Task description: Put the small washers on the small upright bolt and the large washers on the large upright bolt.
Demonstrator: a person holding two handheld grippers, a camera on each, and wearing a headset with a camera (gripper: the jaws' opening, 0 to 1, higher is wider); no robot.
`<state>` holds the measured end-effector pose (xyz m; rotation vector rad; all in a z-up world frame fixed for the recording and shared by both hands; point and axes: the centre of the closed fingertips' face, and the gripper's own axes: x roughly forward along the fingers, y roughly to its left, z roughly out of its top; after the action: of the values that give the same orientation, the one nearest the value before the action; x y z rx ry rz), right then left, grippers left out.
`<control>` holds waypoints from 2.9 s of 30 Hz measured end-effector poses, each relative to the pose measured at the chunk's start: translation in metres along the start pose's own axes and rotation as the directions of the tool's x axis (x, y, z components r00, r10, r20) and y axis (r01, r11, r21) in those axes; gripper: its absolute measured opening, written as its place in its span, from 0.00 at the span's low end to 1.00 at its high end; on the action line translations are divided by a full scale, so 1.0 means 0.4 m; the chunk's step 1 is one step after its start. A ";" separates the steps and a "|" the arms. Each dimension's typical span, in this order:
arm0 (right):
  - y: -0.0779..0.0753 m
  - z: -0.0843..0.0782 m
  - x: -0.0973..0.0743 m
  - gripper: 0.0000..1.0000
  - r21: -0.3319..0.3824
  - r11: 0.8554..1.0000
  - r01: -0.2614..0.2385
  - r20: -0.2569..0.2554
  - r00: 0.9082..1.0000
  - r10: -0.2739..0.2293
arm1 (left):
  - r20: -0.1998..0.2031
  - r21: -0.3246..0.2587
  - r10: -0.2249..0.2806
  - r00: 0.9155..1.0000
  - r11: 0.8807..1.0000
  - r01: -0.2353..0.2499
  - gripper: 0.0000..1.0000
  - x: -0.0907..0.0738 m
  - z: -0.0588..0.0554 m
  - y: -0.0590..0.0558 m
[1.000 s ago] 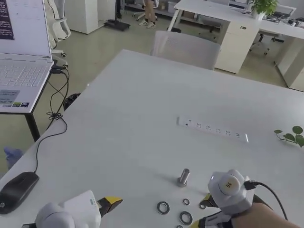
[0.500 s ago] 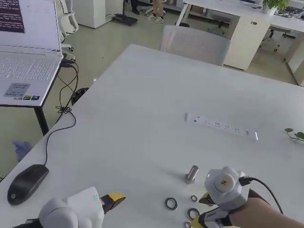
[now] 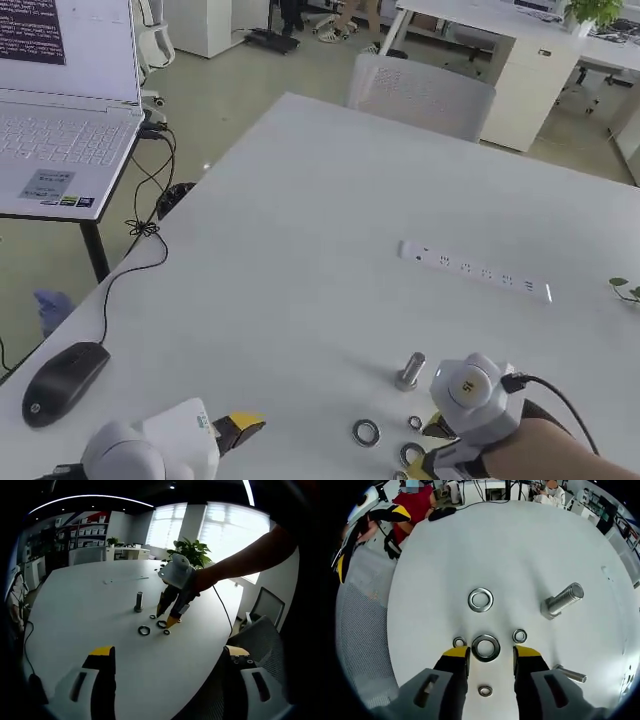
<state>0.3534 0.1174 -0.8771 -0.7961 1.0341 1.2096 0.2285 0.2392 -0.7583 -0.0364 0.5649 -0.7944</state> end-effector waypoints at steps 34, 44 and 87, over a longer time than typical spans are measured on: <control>0.015 -0.002 0.006 0.22 -0.068 0.997 0.028 -0.174 0.984 -0.039 | 0.010 -0.013 -0.010 1.000 1.000 0.010 0.83 -0.009 -0.012 -0.004; 0.016 -0.001 0.008 0.21 -0.066 0.998 0.017 -0.198 0.980 -0.030 | 0.000 -0.010 -0.023 1.000 1.000 0.023 0.81 -0.004 -0.013 -0.015; 0.015 0.024 -0.130 0.21 -0.001 1.000 -0.013 -0.213 0.977 0.013 | 0.011 0.004 -0.038 0.999 0.999 0.038 0.80 -0.006 0.005 -0.017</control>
<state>0.3476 0.1093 -0.8250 -0.9369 1.2134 1.1541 0.2238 0.2356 -0.7539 -0.0483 0.5540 -0.8313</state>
